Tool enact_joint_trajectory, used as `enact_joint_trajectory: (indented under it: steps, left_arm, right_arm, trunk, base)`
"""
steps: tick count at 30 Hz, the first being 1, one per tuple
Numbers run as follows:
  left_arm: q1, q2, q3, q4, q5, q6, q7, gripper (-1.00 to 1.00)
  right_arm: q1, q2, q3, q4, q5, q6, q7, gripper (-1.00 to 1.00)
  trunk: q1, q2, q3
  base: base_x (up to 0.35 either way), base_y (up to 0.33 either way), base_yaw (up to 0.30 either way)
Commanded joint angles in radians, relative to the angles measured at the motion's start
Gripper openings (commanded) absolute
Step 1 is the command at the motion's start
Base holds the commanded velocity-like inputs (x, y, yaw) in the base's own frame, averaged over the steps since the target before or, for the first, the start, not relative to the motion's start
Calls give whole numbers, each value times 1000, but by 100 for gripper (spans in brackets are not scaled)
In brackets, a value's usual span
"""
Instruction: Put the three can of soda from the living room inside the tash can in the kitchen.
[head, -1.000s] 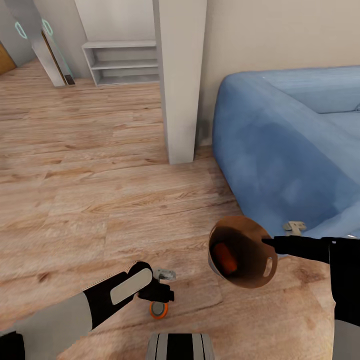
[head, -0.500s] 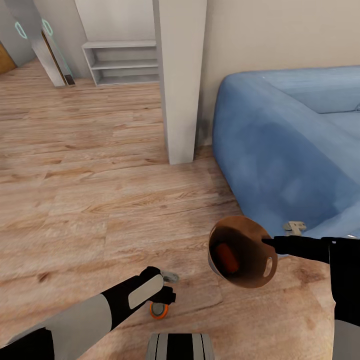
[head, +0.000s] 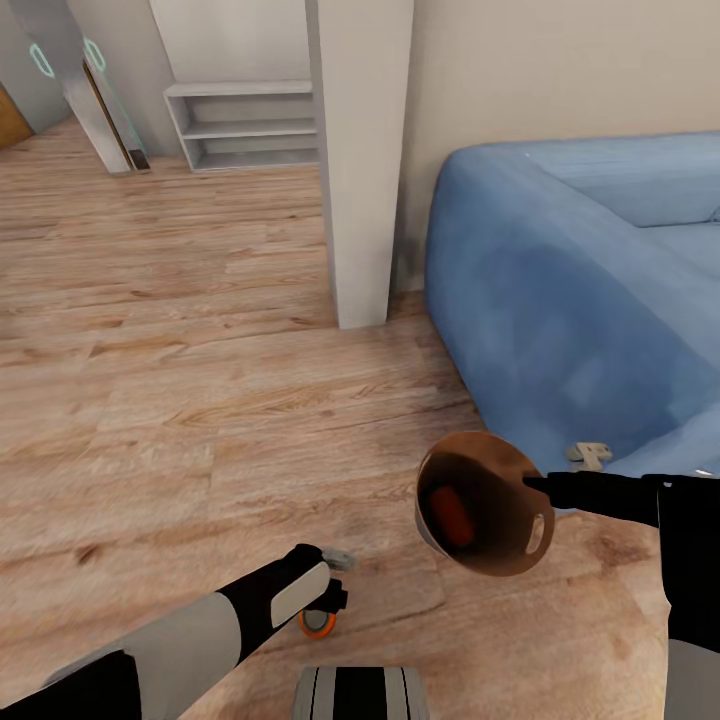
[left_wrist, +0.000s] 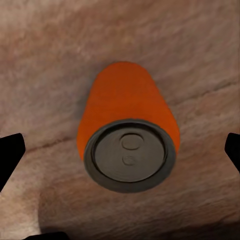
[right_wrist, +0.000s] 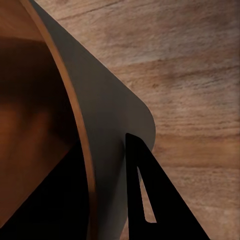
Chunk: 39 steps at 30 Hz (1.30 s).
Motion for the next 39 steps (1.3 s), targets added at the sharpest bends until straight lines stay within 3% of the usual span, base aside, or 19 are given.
enact_joint_trajectory:
  steps: [1,6,10,13,24,39]
  left_arm:
    - [0,0,0,2,-1,-1,-2,100]
    - [0,-9,0,54,-4,-34,-52,100]
    - [0,-61,-1,207,-43,-106,-178,100]
    - [0,-79,0,260,-76,-142,-234,100]
    - [0,-86,-1,282,-91,-165,-265,100]
    - [0,-86,-3,332,-89,-251,-321,100]
  right_arm:
    - [0,0,0,0,-11,10,3,-100]
    - [0,0,0,0,-12,10,4,-100]
    - [0,1,1,0,-13,10,3,-100]
    - [0,1,2,0,-13,10,3,-100]
    - [0,0,2,0,-14,10,4,-100]
    - [0,0,2,0,-15,10,4,-100]
  trunk:
    - [0,0,0]
    - [0,0,0]
    - [0,0,0]
    - [0,0,0]
    - [0,0,0]
    - [0,0,0]
  base:
    - [0,0,0]
    - [0,0,0]
    - [0,0,0]
    - [0,0,0]
    - [0,0,0]
    - [0,0,0]
